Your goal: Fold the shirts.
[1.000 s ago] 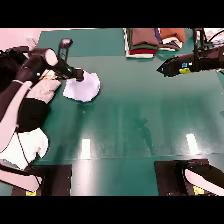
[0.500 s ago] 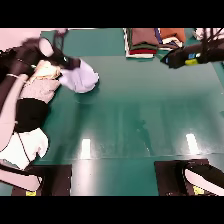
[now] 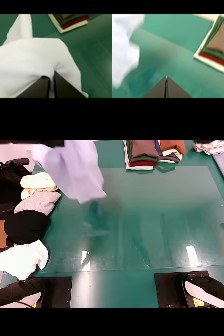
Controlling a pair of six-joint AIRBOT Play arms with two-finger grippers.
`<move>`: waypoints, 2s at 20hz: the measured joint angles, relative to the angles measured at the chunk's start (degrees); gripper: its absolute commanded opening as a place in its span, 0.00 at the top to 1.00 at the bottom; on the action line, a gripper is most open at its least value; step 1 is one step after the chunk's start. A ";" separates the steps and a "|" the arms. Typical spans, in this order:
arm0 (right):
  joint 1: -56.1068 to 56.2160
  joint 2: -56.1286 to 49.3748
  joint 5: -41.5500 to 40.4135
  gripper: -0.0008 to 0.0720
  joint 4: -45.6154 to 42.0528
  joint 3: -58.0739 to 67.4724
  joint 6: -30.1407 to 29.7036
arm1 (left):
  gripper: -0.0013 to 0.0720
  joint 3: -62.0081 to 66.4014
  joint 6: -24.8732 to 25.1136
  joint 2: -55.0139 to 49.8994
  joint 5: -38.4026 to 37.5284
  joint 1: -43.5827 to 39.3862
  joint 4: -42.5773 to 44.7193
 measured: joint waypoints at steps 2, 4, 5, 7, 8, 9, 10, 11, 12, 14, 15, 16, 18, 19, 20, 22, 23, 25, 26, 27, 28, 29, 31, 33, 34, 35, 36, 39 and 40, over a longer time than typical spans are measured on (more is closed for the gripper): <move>0.00 0.00 0.00 0.96 -0.13 2.03 0.02 | 0.60 -2.47 1.33 -0.17 -0.83 -5.77 -0.22; 0.00 0.00 0.02 0.96 -0.15 3.21 0.13 | 0.16 -5.92 2.86 -0.98 -0.07 -10.36 -1.68; 0.00 -0.02 0.02 0.96 -0.20 3.54 0.59 | 0.16 -8.04 3.26 -1.73 0.55 -12.13 -2.99; 0.00 -0.11 0.22 0.96 -0.20 3.96 1.92 | 0.16 -10.99 3.82 -3.06 2.32 -13.42 -4.20; 0.00 -0.13 0.37 0.96 -0.22 4.07 2.51 | 0.16 -11.98 3.78 -3.74 2.73 -12.83 -4.24; 0.00 -0.15 0.50 0.96 -0.20 4.15 2.86 | 0.16 -12.72 3.50 -4.26 2.78 -11.43 -4.17; 0.00 -0.15 0.94 0.96 -0.15 4.20 3.15 | 0.16 -13.33 2.91 -4.57 3.17 -9.20 -3.82; 0.00 -0.17 1.38 0.96 -0.15 4.26 3.37 | 0.16 -14.21 2.03 -4.87 3.30 -6.12 -3.78; 0.00 -0.17 2.05 0.96 -0.15 4.31 3.56 | 0.16 -15.58 1.20 -5.20 3.08 -2.60 -3.91; 0.00 -0.28 3.21 0.96 -0.07 4.33 3.87 | 0.16 -20.09 0.33 -5.42 2.84 4.55 -6.43; 0.00 -0.46 3.69 0.96 -0.07 4.33 4.22 | 0.16 -23.26 0.42 -5.60 2.80 7.50 -8.57; 0.00 -0.63 4.04 0.96 -0.02 4.33 4.55 | 0.16 -27.28 1.46 -5.70 2.80 10.08 -12.00; 0.02 -1.22 4.66 0.96 0.26 4.33 5.38 | 0.16 -34.91 4.63 -6.43 4.81 13.29 -18.56; 0.17 -1.70 5.14 0.96 0.26 4.33 5.81 | 0.16 -38.10 6.64 -7.13 5.92 14.05 -21.75; 0.46 -2.19 5.62 0.96 0.22 4.33 6.08 | 0.16 -40.83 9.05 -8.09 7.10 14.27 -25.64; 1.38 -3.19 6.73 0.96 0.46 4.33 6.45 | 0.16 -44.13 13.14 -10.47 8.90 13.81 -30.84; 1.92 -3.72 7.19 0.96 0.37 4.33 6.60 | 0.16 -45.16 14.67 -11.65 10.01 13.18 -32.72; 3.13 -4.79 7.91 0.96 0.39 4.33 6.82 | 0.59 -46.40 16.55 -13.53 11.63 11.78 -35.41; 3.52 -5.29 8.48 0.96 0.42 4.33 6.88 | 0.95 -46.73 17.11 -14.14 12.92 11.47 -36.20; 3.78 -5.75 9.07 0.96 0.33 4.31 6.99 | 0.95 -46.75 17.59 -14.60 13.77 11.50 -36.74; 3.98 -6.14 10.14 0.96 0.04 3.91 7.15 | 0.95 -46.42 18.08 -14.91 14.16 11.72 -36.96; 4.15 -6.32 11.10 0.96 -0.20 2.86 7.30 | 0.95 -45.53 18.23 -15.13 14.05 12.39 -37.66; 4.33 -5.53 12.57 0.96 -2.05 -1.49 7.96 | 0.95 -42.99 18.49 -15.15 13.44 14.73 -37.33; 3.80 -3.04 13.25 0.96 -5.75 -9.99 9.62 | 0.95 -40.02 18.67 -13.79 12.07 17.70 -35.91; 2.86 -1.44 13.25 0.96 -7.32 -15.06 10.47 | 0.95 -38.86 18.64 -12.85 11.85 19.23 -34.32; 1.42 0.31 12.90 0.95 -8.96 -21.05 11.30 | 0.95 -37.86 18.64 -11.67 11.61 20.81 -32.81; -0.31 1.99 12.26 0.66 -9.68 -26.95 11.98 | 0.95 -37.16 18.62 -10.58 11.43 22.08 -31.54; -6.91 5.92 8.87 0.32 -8.79 -45.77 13.03 | 0.95 -36.02 18.62 -8.24 10.54 25.11 -28.89; -8.61 6.56 7.04 0.32 -6.95 -51.19 13.09 | 0.95 -35.85 18.62 -7.89 10.23 25.70 -28.33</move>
